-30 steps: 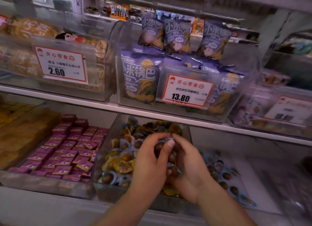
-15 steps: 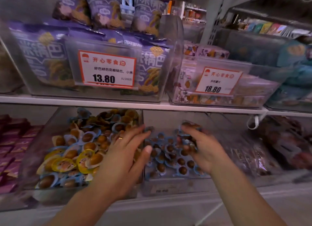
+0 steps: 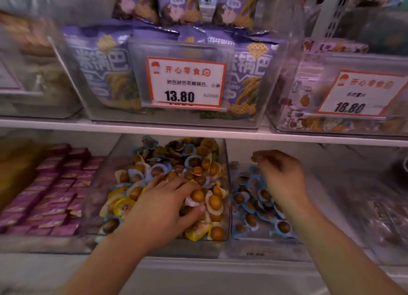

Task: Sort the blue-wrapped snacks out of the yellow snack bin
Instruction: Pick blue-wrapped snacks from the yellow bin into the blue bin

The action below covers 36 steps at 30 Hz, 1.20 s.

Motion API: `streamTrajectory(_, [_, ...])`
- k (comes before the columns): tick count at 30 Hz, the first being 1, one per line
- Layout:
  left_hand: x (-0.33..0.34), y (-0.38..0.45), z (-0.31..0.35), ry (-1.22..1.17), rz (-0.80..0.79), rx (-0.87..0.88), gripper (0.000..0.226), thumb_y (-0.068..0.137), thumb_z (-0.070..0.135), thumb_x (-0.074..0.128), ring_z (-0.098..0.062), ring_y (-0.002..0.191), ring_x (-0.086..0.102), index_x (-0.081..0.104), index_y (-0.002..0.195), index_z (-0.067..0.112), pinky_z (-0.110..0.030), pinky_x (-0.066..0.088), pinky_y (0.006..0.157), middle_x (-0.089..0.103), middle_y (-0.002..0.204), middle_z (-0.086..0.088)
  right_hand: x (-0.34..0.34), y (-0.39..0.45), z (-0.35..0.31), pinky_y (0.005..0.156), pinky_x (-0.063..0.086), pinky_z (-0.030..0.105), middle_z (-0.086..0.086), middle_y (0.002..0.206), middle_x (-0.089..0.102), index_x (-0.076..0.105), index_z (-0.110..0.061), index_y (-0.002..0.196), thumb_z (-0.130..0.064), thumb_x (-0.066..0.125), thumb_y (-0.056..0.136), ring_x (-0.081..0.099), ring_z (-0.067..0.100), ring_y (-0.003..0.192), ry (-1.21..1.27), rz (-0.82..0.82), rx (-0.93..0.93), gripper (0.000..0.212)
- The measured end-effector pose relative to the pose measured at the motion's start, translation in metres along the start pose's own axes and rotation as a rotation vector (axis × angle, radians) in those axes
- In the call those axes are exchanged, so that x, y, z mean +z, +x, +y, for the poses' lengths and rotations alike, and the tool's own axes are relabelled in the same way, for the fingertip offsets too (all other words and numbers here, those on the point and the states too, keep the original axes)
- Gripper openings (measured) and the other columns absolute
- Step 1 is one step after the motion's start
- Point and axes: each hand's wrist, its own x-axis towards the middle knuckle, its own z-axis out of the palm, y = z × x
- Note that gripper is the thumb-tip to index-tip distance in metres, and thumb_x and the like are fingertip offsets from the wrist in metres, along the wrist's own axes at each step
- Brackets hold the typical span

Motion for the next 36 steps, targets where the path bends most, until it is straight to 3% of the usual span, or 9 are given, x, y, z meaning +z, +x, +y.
streamTrajectory(5, [-0.010,0.000,-0.017,-0.002,0.163,-0.062,0.036,0.090,0.054,0.050,-0.015,0.099,0.063,0.064,0.114,0.033,-0.038,0.045,0.092,0.068,0.106,0.012,0.037,-0.031,-0.027,0.090,0.043,0.014,-0.007,0.100,0.066,0.073,-0.022,0.101,-0.023,0.059,0.087,0.057,0.004,0.100,-0.306,-0.231,-0.488,0.019])
streamTrajectory(9, [-0.011,-0.002,-0.044,-0.091,0.198,-0.243,0.035,0.091,0.051,0.056,-0.018,0.102,0.064,0.064,0.119,0.033,-0.034,0.049,0.086,0.069,0.112,0.010,0.048,-0.033,-0.034,0.116,0.029,0.045,-0.006,0.113,0.066,0.070,-0.027,0.114,-0.028,0.060,0.091,0.053,0.014,0.117,-0.599,-0.436,-0.541,0.026])
streamTrajectory(12, [-0.010,-0.007,-0.061,-0.312,0.258,-0.377,0.035,0.088,0.045,0.066,-0.007,0.098,0.062,0.063,0.121,0.036,-0.011,0.042,0.071,0.068,0.110,0.015,0.055,-0.030,-0.035,0.124,0.004,0.044,-0.007,0.128,0.062,0.062,-0.031,0.129,-0.034,0.054,0.093,0.046,0.014,0.130,-0.822,-0.572,-0.520,0.037])
streamTrajectory(16, [-0.011,-0.014,-0.066,-0.398,0.252,-0.393,0.035,0.083,0.036,0.070,-0.006,0.097,0.062,0.064,0.117,0.038,-0.012,0.042,0.070,0.063,0.100,0.026,0.068,-0.016,-0.046,0.113,0.031,0.039,-0.002,0.123,0.066,0.060,-0.030,0.128,-0.034,0.052,0.091,0.058,0.020,0.117,-0.901,-0.553,-0.577,0.038])
streamTrajectory(19, [-0.014,-0.018,-0.060,-0.314,0.208,-0.314,0.041,0.081,0.043,0.059,-0.012,0.110,0.058,0.064,0.121,0.031,-0.028,0.050,0.088,0.058,0.113,0.022,0.078,-0.007,-0.051,0.100,0.047,0.036,-0.001,0.130,0.060,0.055,-0.034,0.135,-0.032,0.058,0.088,0.056,0.025,0.118,-0.950,-0.636,-0.539,0.047])
streamTrajectory(23, [-0.016,-0.018,-0.044,-0.145,0.246,-0.208,0.052,0.089,0.052,0.041,-0.019,0.126,0.052,0.056,0.134,0.030,-0.046,0.039,0.108,0.051,0.141,0.007,0.089,-0.003,-0.044,0.092,0.050,0.039,0.001,0.126,0.050,0.052,-0.040,0.134,-0.040,0.058,0.089,0.052,0.029,0.118,-1.153,-0.768,-0.527,0.045])
streamTrajectory(29, [0.006,-0.012,-0.026,0.071,0.048,-0.024,0.051,0.089,0.056,0.045,-0.021,0.147,0.028,0.052,0.135,0.035,-0.051,0.011,0.122,0.045,0.147,0.007,0.106,0.006,-0.036,0.102,0.044,0.048,0.007,0.154,0.020,-0.001,-0.056,0.148,-0.053,0.057,0.088,0.031,0.035,0.138,-1.335,-0.848,-0.444,0.083])
streamTrajectory(32, [0.001,-0.010,-0.034,0.071,0.087,-0.082,0.045,0.092,0.051,0.040,-0.020,0.142,0.037,0.059,0.128,0.034,-0.053,0.016,0.120,0.054,0.140,0.010,0.118,0.015,-0.039,0.104,0.042,0.046,0.011,0.155,0.021,0.010,-0.054,0.148,-0.055,0.057,0.088,0.034,0.037,0.136,-1.323,-0.900,-0.441,0.076])
streamTrajectory(36, [-0.006,-0.013,-0.047,0.036,0.147,-0.166,0.044,0.088,0.050,0.040,-0.017,0.132,0.050,0.067,0.120,0.035,-0.054,0.031,0.113,0.058,0.136,0.011,0.119,0.015,-0.040,0.092,0.052,0.041,0.004,0.128,0.054,0.049,-0.043,0.134,-0.036,0.056,0.094,0.058,0.028,0.112,-1.157,-0.935,-0.490,0.042])
